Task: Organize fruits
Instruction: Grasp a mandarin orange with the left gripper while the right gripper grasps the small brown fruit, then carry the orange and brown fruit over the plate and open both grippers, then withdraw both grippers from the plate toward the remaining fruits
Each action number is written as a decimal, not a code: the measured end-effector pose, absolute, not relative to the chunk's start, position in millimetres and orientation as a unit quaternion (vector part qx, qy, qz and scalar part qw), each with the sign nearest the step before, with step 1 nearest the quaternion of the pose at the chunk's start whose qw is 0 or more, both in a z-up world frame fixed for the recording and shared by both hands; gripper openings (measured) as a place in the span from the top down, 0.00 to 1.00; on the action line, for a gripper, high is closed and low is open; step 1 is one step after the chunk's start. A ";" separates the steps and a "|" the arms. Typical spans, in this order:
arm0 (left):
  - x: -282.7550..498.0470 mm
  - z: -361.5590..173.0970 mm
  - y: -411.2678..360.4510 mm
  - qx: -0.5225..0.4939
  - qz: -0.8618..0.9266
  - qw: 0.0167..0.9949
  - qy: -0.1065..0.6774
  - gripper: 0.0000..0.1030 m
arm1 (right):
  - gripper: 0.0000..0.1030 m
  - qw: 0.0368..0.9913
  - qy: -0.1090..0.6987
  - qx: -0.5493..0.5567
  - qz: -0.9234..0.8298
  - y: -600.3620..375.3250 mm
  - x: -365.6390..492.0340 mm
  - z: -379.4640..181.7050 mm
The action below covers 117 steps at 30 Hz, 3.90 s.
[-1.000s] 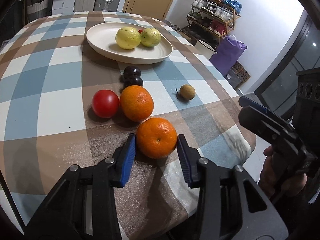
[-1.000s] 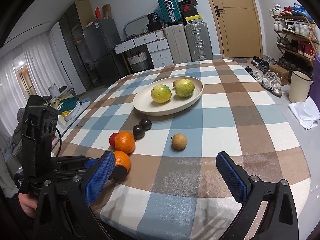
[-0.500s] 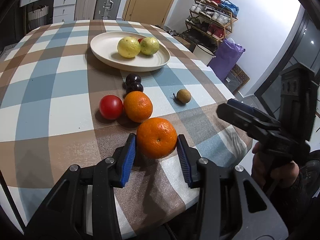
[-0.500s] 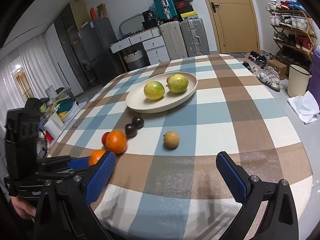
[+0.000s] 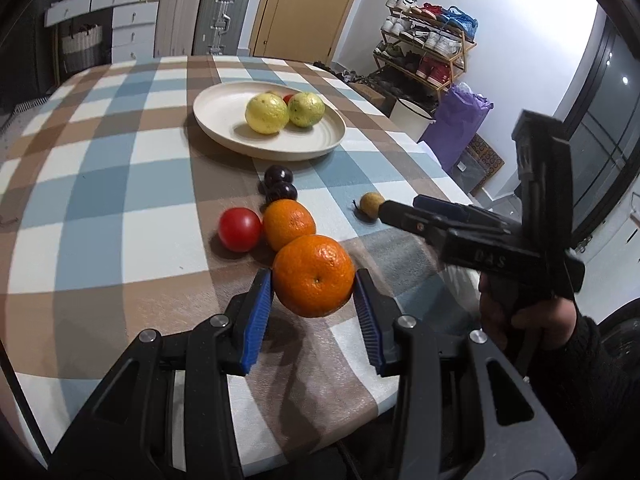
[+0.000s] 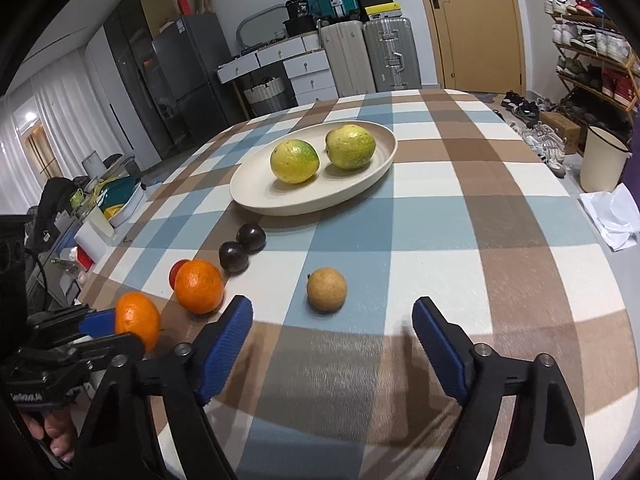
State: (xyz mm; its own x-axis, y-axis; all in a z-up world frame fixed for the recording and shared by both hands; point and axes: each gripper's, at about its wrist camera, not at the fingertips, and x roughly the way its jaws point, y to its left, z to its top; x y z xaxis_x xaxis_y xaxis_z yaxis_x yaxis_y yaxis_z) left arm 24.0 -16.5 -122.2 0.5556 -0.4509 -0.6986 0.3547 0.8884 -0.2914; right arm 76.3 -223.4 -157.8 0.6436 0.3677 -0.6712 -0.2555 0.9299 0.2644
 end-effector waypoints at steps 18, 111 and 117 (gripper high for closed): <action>55.7 -78.3 3.1 -0.064 -0.221 0.894 0.385 0.63 | 0.76 0.888 0.426 0.021 0.175 -197.3 110.7 -168.0; 276.6 -68.0 -20.1 -0.043 -0.217 0.882 0.417 0.57 | 0.43 0.888 0.380 0.125 0.227 -211.1 264.9 -92.1; 249.1 -60.2 -20.2 -0.046 -0.213 0.888 0.405 0.49 | 0.22 0.903 0.352 0.108 0.222 -206.2 237.1 -82.4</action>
State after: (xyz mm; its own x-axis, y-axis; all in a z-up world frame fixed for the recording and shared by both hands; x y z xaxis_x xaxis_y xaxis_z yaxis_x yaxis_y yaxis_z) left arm 249.1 -20.2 -60.2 0.5818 -0.4152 -0.6993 0.3411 0.9051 -0.2537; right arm 237.1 -206.2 -82.4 0.6537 0.4763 -0.5881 -0.3239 0.8784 0.3514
